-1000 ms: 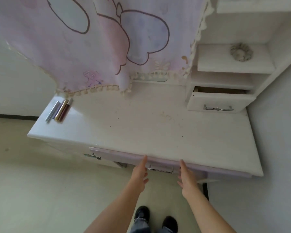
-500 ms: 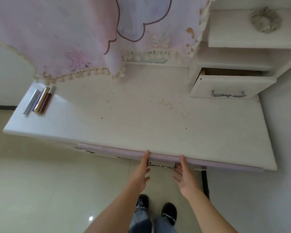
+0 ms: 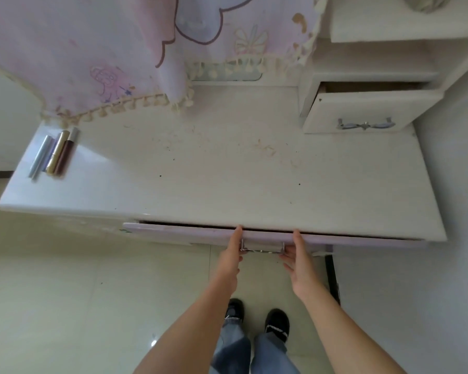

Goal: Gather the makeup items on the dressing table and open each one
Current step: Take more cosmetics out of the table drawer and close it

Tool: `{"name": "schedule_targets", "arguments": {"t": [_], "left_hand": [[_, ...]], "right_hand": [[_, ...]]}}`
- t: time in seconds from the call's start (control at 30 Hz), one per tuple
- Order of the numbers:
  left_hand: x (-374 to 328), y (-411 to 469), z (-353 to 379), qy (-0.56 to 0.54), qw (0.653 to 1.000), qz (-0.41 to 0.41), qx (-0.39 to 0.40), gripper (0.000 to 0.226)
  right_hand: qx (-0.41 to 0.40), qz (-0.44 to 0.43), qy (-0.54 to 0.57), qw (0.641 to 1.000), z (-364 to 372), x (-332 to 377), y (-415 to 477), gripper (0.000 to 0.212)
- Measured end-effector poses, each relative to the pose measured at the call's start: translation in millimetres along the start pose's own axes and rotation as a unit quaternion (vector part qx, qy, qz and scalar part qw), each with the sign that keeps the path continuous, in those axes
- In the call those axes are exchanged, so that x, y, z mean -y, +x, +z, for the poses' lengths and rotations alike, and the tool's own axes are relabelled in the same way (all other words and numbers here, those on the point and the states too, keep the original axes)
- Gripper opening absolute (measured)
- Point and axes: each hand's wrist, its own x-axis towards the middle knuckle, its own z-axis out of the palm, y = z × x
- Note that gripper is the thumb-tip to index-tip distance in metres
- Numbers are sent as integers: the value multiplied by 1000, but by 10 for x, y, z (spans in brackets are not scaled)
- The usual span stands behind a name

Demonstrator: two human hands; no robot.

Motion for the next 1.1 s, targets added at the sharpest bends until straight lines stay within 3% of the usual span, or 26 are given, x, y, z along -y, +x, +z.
{"name": "schedule_targets", "arguments": {"t": [0.53, 1.1], "left_hand": [[913, -470, -335, -7, 1000, -19, -17, 36], [1171, -265, -466, -24, 998, -27, 49, 44]], "right_hand": [[-68, 24, 0, 997, -234, -868, -653, 27], [-87, 27, 51, 994, -246, -1085, -594, 21]]}}
